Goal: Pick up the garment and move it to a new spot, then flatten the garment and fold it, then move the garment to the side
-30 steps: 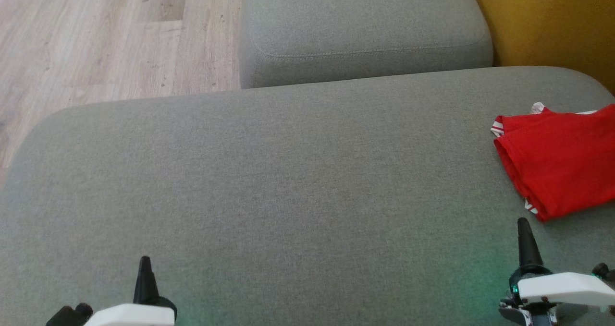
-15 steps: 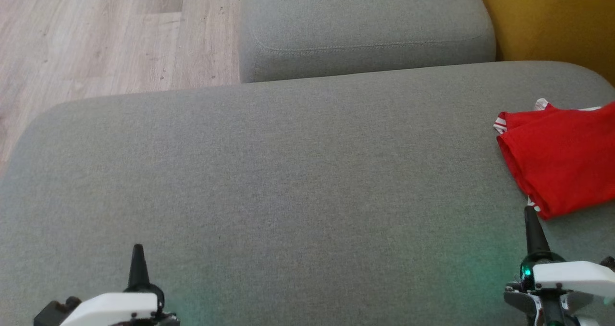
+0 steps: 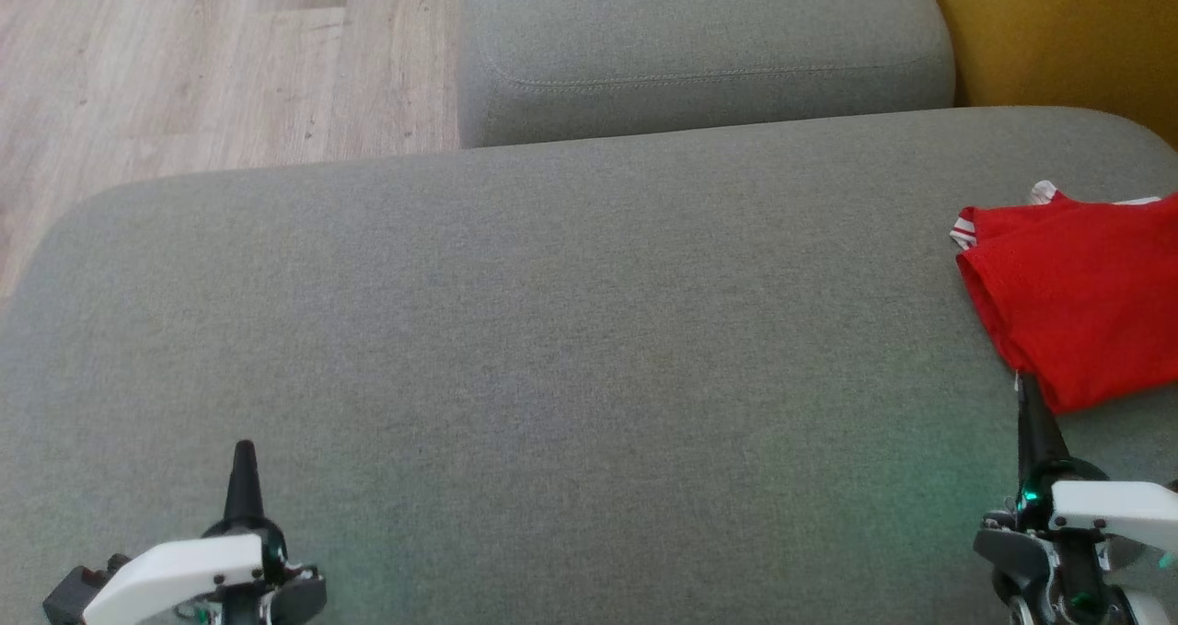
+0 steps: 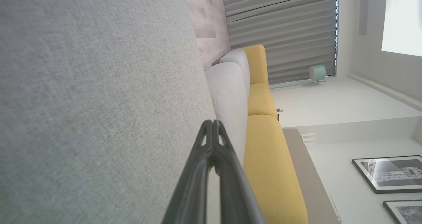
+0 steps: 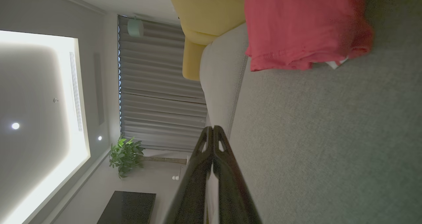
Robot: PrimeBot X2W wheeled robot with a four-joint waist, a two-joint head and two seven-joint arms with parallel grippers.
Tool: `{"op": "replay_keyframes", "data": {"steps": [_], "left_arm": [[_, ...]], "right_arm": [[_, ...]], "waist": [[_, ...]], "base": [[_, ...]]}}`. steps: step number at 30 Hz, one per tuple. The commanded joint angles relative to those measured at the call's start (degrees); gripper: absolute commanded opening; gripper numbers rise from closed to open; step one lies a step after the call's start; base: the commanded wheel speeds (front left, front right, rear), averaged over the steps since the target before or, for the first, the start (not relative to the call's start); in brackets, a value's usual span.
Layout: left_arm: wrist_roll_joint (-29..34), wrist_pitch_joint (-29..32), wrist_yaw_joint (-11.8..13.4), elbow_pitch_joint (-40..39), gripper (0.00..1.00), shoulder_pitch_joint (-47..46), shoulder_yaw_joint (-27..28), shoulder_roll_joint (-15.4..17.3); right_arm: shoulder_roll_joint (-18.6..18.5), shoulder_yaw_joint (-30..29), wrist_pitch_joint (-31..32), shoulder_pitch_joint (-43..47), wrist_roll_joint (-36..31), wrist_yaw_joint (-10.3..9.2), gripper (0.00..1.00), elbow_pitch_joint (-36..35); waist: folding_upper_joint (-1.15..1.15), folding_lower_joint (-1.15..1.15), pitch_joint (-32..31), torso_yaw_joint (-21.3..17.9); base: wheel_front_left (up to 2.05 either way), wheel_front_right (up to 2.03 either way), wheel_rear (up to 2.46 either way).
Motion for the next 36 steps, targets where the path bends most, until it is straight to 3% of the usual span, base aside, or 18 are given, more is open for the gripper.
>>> {"op": "replay_keyframes", "data": {"steps": [1, 15, 36], "left_arm": [[-2.04, 0.55, -0.9, -1.42, 0.0, -3.62, 2.24, 0.63], [-10.5, 2.78, -3.15, -0.62, 0.0, -6.12, 4.58, 0.53], [-10.09, 3.17, -3.15, -0.6, 0.0, -6.15, 5.06, 0.19]], "right_arm": [[-0.1, 0.61, 0.57, -3.3, 2.23, -0.04, 0.0, -1.9], [0.22, -0.91, 2.8, -5.33, 10.71, -0.04, 0.0, -1.91], [0.47, -1.27, 3.09, -5.36, 10.41, -0.04, 0.0, -1.89]], "waist": [[0.0, 0.0, 0.14, 0.02], [0.0, 0.0, 1.07, 0.12], [0.0, 0.0, 1.07, 0.12]], "base": [[0.0, 0.0, 0.0], [0.0, 0.0, 0.0], [0.0, 0.0, 0.0]]}}
